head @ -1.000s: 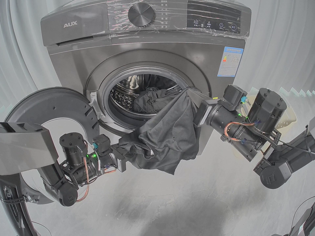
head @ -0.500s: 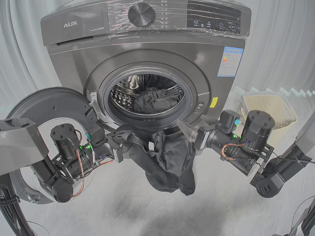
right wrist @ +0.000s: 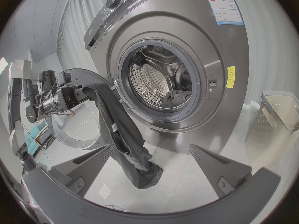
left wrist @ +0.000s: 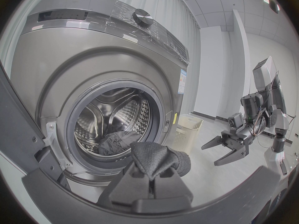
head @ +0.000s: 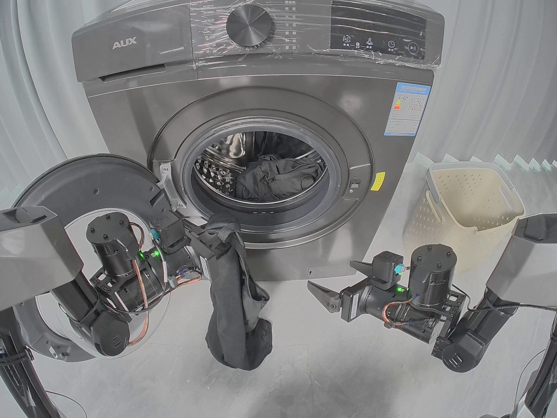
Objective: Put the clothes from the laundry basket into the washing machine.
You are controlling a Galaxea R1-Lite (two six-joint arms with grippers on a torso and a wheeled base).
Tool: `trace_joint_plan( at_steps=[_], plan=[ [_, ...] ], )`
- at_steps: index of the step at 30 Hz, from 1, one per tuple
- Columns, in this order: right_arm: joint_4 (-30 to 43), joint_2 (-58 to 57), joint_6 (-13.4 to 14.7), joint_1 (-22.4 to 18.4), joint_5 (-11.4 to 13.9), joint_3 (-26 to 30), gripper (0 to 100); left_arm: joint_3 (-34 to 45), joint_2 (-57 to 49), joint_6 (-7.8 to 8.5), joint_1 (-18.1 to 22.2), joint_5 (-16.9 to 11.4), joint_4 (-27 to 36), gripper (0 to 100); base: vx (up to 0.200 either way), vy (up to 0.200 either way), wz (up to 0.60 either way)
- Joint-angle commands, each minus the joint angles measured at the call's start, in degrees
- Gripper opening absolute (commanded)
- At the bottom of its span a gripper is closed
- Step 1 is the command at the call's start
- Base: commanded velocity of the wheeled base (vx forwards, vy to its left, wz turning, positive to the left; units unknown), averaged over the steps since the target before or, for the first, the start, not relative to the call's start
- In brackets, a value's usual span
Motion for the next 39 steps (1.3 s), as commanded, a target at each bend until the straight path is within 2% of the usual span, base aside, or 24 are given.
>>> trace_joint_plan(
  at_steps=[1,2,3,4,7,9,10,14,19,22,25,33,39],
  plan=[
    [-0.61,1.89,-0.03,0.15,0.46,0.07,100,-0.27,-0.09,0.02,-0.02,-0.01,-0.01,0,0.000,0.000,0.00],
    [-3.51,3.30,-0.12,0.33,1.87,0.07,100,-0.98,-0.27,0.02,-0.02,0.08,-0.01,0,0.000,0.000,0.00],
    [-4.21,4.09,-0.21,0.24,2.22,-0.19,100,-1.15,-0.27,0.02,-0.02,0.08,-0.01,0,0.000,0.000,0.00],
    [-4.21,4.09,-0.21,0.24,2.22,-0.19,100,-1.15,-0.27,0.02,-0.02,0.08,-0.01,0,0.000,0.000,0.00],
    [-5.62,7.34,-2.58,-0.20,3.10,-0.81,100,-1.68,-0.36,-0.42,-0.02,0.08,-0.10,0,0.000,0.000,0.00],
    [-5.62,7.34,-2.58,-0.20,3.10,-0.81,100,-1.68,-0.36,-0.42,-0.02,0.08,-0.10,0,0.000,0.000,0.00],
    [-7.73,9.63,-3.02,-1.52,4.24,-1.86,100,-2.03,-0.44,-0.77,-0.02,0.16,-0.10,0,0.000,0.000,0.00],
    [-8.69,11.74,-3.02,-1.52,4.51,-3.09,100,-2.38,-1.50,-0.86,-0.02,0.34,-0.01,0,0.000,0.000,0.00],
    [-8.87,13.93,-3.11,-0.99,5.47,-4.15,100,-3.09,-1.59,-1.03,0.07,0.34,-0.01,0,0.000,0.000,0.00],
    [-8.69,15.08,-3.11,0.85,5.74,-6.08,100,-3.17,-1.50,-1.39,0.07,0.43,-0.01,0,0.000,0.000,0.00],
    [-8.52,16.31,-3.02,2.44,7.32,-7.14,100,-3.17,-1.59,-1.39,-0.02,0.43,-0.01,0,0.000,0.000,0.00],
    [-8.69,20.88,-2.93,5.42,7.49,-10.65,100,-3.09,-1.50,-1.39,0.16,0.43,-0.01,0,0.000,0.000,0.00],
    [-7.99,22.28,-3.02,5.60,7.41,-12.58,100,-3.17,-1.50,-1.39,0.16,0.43,-0.01,0,0.000,0.000,0.00]
  ],
)
